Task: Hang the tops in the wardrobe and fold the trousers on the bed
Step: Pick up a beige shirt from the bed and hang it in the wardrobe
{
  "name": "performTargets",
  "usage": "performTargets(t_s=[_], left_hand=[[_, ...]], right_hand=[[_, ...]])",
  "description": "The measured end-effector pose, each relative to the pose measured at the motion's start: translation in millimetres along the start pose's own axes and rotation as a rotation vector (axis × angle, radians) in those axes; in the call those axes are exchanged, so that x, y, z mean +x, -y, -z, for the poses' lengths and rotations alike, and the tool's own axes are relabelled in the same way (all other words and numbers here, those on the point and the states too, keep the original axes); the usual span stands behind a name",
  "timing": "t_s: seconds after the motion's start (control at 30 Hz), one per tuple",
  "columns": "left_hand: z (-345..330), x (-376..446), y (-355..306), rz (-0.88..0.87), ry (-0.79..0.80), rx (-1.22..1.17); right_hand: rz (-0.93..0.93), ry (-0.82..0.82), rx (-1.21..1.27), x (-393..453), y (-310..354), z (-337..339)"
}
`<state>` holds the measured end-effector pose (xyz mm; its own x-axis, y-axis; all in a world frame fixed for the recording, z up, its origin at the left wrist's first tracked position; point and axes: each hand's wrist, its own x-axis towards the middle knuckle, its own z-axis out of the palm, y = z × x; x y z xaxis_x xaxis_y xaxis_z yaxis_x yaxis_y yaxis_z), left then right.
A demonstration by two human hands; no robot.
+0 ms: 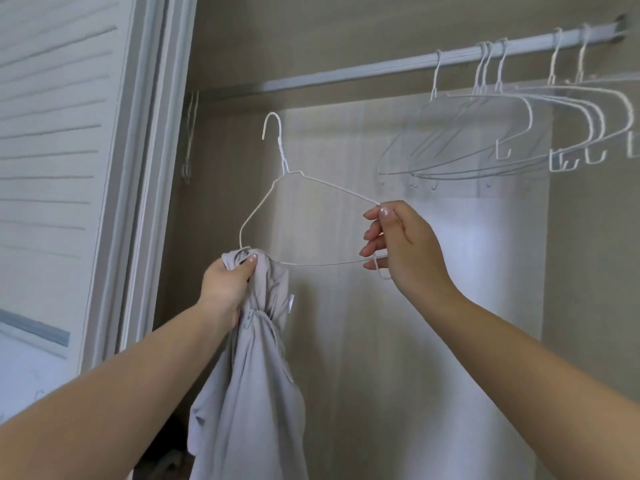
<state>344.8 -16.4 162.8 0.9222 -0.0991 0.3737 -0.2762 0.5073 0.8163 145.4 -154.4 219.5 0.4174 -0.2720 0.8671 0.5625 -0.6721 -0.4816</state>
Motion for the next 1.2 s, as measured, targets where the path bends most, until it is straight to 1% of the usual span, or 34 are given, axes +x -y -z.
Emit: performTargets(t_s=[0.1, 0.17, 0.23, 0.37, 0.53, 0.67, 0.77, 0.93, 1.2], left_hand=[[15, -12, 16, 0.013, -0.078, 0.083], [23, -20, 22, 0.021, -0.146, 0.144], [28, -28, 25, 0.022, -0.180, 0.194], [37, -36, 21, 0.014, -0.172, 0.252], [50, -39, 17, 0.003, -0.245, 0.359], [62, -38, 21, 0.003, -0.251, 0.424], [68, -38, 25, -0.025, -0.270, 0.516], [76, -36, 28, -0.087, -0.246, 0.684], [75, -20, 39, -0.048, -0.302, 0.776]], right_hand=[[-0.028, -0.004, 0.007, -23, 3, 17], [-0.046, 0.018, 0.000, -34, 6, 24], [-0.058, 0.036, -0.005, -42, 9, 28], [-0.056, 0.043, 0.006, -52, 15, 39], [-0.069, 0.062, 0.061, -56, 22, 53], [-0.080, 0.093, 0.080, -57, 24, 59], [-0.075, 0.084, 0.105, -58, 22, 67], [-0.071, 0.067, 0.127, -57, 16, 74], [-0.059, 0.051, 0.113, -51, 16, 83]])
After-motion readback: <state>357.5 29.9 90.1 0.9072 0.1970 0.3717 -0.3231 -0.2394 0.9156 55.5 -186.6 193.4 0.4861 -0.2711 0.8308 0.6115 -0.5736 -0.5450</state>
